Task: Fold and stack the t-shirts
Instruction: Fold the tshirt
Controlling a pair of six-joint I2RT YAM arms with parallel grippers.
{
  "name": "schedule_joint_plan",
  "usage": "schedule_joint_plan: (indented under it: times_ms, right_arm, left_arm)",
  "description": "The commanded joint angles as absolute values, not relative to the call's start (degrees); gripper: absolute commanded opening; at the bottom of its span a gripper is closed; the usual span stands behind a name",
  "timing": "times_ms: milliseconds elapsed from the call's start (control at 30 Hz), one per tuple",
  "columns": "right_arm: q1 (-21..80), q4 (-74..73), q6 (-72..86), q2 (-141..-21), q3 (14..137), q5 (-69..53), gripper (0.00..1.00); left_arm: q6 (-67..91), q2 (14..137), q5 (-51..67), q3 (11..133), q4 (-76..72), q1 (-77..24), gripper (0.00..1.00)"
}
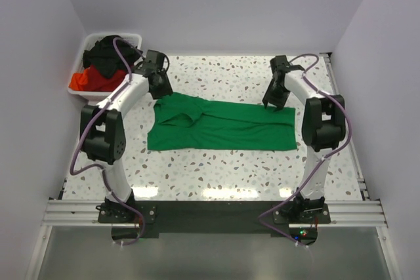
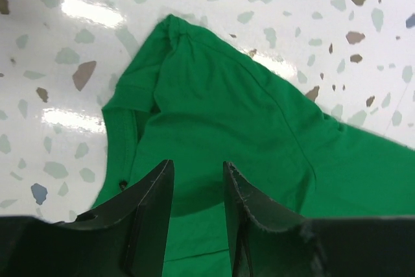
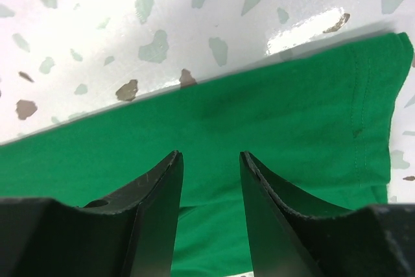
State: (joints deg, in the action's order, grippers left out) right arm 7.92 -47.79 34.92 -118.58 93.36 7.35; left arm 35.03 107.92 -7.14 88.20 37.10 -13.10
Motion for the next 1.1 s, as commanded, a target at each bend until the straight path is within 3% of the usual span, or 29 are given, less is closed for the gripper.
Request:
schedule_joint_plan:
  times_ms: [0, 367, 667, 1067]
  right_arm:
    - [11.3, -47.7, 33.7, -114.5, 94.8, 8.1, 0.44]
    - [16.7, -46.8, 33.1, -114.2, 94.9, 5.6, 0.44]
    - [17.0, -46.3, 32.9, -112.9, 93.0, 5.2, 0.44]
    - [17.0, -46.1, 33.3, -113.4, 91.5, 5.4, 0.43]
  left_arm:
    - [31.1, 106.3, -1.6, 86.1, 36.4, -16.3, 0.41]
    - [33.4, 111.9, 1.3, 84.8, 30.3, -20.2, 0.37]
    - [31.6, 116.2, -3.0, 83.8, 25.7, -21.6, 0.35]
    - [31.6, 107.8, -3.6, 76.5, 28.6, -24.0, 0.35]
